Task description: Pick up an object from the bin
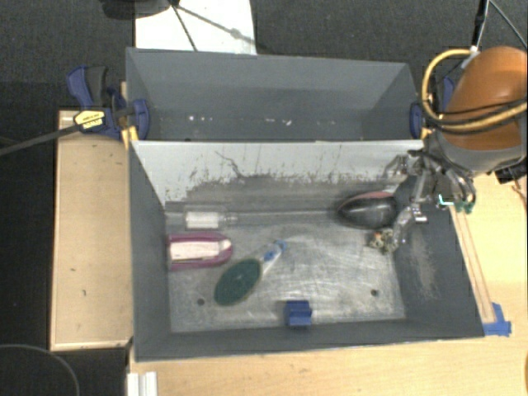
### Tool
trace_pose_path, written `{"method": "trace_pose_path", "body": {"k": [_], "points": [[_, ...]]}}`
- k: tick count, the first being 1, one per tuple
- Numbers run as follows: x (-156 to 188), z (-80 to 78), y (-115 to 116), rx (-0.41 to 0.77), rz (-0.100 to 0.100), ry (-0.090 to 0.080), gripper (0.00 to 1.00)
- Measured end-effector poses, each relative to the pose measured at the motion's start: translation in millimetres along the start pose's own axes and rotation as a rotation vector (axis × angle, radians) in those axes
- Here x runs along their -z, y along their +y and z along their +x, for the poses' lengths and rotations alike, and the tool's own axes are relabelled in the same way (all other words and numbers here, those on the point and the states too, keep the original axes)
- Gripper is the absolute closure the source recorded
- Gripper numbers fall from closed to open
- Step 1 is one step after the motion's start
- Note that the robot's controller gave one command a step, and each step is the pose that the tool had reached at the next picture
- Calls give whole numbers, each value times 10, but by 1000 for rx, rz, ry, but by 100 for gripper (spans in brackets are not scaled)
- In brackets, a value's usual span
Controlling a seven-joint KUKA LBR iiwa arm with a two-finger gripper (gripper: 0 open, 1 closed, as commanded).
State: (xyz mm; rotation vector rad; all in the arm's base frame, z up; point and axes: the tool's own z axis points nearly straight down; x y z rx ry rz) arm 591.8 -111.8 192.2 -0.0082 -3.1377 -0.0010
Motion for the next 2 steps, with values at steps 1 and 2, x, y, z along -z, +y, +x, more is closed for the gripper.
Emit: {"method": "trace_pose_path", "body": {"k": [1, 2], "points": [[-1210, 65, -276, -299, -1, -12, 0], [-1207, 3, -303, -374, -2, -8, 0]]}}
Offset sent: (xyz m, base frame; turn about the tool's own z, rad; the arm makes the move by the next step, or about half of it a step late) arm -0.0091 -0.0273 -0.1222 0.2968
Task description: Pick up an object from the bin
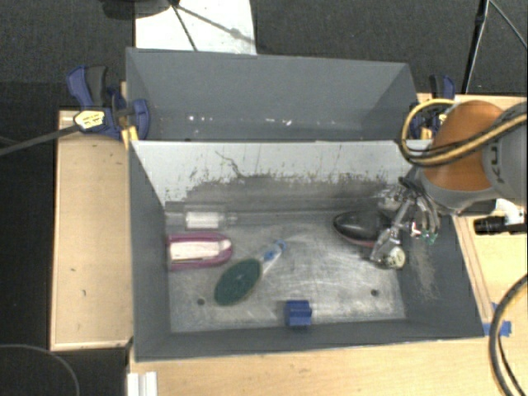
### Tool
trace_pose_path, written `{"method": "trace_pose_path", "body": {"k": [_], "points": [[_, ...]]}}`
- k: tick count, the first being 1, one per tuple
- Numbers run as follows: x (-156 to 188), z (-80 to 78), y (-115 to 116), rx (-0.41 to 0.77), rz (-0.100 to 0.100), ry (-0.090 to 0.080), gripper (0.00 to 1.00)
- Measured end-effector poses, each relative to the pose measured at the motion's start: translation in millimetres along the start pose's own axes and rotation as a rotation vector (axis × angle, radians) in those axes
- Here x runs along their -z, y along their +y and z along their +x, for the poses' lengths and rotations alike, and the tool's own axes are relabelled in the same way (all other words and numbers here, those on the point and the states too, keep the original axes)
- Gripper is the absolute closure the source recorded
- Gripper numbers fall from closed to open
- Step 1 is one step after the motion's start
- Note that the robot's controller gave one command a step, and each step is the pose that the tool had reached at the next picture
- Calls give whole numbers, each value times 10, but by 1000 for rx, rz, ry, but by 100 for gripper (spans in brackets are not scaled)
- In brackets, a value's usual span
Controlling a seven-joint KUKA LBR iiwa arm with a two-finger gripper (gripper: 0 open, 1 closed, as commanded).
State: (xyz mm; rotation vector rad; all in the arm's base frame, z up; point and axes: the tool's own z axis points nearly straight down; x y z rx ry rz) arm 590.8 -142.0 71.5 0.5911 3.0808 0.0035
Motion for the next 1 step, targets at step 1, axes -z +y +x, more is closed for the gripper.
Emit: {"method": "trace_pose_path", "body": {"k": [1], "points": [[6, 189, 37, 187, 2, -3, 0]]}}
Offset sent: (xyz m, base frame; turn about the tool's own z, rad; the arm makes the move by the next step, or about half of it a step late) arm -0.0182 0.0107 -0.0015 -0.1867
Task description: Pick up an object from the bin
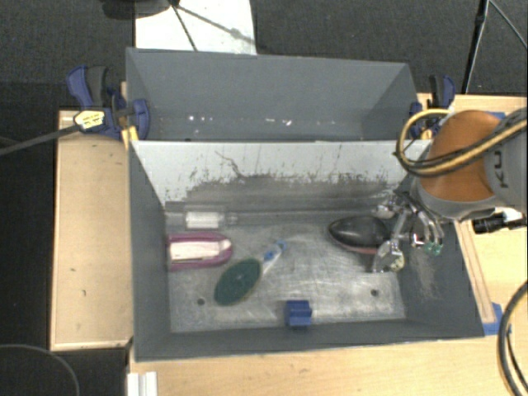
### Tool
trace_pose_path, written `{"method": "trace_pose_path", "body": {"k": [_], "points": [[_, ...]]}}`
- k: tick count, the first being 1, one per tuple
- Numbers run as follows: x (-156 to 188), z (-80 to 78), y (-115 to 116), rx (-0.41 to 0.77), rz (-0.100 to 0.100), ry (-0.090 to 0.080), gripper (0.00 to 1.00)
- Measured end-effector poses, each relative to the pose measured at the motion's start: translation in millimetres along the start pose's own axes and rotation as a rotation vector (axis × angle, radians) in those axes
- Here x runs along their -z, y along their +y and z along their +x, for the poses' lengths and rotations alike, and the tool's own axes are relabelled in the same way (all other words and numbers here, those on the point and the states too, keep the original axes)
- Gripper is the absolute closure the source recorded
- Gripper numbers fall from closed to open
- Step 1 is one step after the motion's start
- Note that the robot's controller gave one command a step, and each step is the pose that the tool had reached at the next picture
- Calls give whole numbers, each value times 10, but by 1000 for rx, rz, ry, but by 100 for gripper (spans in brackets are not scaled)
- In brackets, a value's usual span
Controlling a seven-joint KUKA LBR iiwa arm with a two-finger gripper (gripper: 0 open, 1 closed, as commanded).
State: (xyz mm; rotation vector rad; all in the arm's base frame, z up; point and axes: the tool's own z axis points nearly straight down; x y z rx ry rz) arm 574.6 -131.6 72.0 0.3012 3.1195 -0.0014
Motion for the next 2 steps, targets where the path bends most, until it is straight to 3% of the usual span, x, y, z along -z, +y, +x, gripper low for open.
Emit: {"method": "trace_pose_path", "body": {"k": [1, 2], "points": [[14, -12, -3, 2, 1, -3, 100], [1423, -36, 84, 27, 0, -2, 100]]}}
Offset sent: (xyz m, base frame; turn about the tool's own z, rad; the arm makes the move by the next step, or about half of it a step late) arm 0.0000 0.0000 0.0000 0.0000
